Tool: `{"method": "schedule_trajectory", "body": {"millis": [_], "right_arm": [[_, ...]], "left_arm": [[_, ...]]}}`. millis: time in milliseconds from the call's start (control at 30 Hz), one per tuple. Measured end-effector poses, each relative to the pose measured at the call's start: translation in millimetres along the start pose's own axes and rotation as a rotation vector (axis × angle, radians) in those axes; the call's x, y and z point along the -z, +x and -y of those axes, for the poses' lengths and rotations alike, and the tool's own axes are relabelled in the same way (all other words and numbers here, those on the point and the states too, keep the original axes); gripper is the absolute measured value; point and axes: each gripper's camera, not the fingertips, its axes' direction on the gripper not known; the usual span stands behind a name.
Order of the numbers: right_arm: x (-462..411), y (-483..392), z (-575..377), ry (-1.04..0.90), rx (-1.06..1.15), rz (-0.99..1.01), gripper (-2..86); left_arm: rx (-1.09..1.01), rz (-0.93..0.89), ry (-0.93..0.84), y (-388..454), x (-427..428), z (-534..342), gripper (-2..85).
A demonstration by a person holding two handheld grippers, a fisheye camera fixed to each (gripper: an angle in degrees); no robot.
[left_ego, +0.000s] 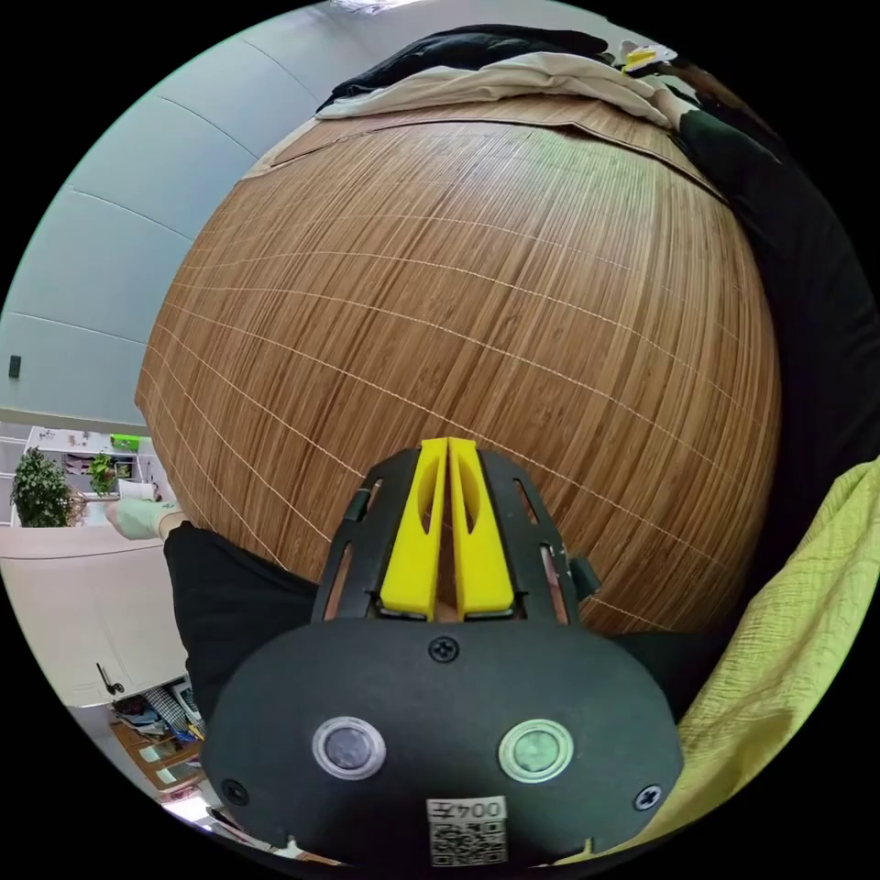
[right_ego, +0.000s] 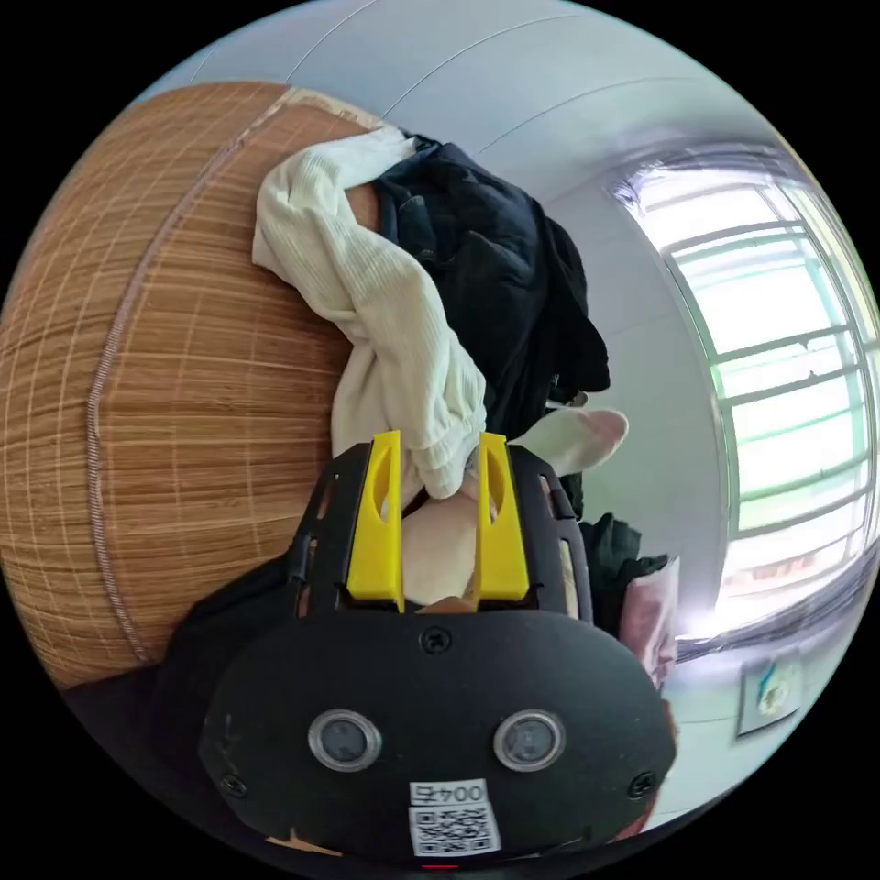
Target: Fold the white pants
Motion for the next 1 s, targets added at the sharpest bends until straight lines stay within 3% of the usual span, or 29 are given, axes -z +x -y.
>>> {"method": "schedule_trajectory", "body": {"millis": [100,233,400,567,667,800,867,1000], "right_arm": [[-44,1,39,-0.113,0.093,-0.004,10.4],[-79,16,61,-0.214,0.051,0.221,0.8],[-31,11,28,0.029,-0.081,0.56,-0.6],[57,-59,-50,0.382,0.063,1.092,-0.8],[68,-93,-88,0.471,0.006,1.326,-0.8],[52,-130,-134,0.557,0.004,1.616,-0.6],[18,-141,-167,0.58,-0.127,1.756,0.0],[-56,-134,-215,0.546,-0.5,1.813,2.5]], "left_arm": [[0.031,-0.066,0.0,-19,0,3,0.6],[0.051,-0.114,0.0,-36,1,5,0.9],[0.1,-0.188,-0.005,-58,3,4,2.3],[0.108,-0.08,0.027,-56,13,0,10.0],[0.067,-0.109,0.087,-50,25,-7,16.3],[0.031,-0.167,0.206,-49,49,-26,17.5],[0.023,-0.193,0.258,-50,58,-36,17.6],[-0.017,-0.247,0.338,-44,77,-53,17.9]]}}
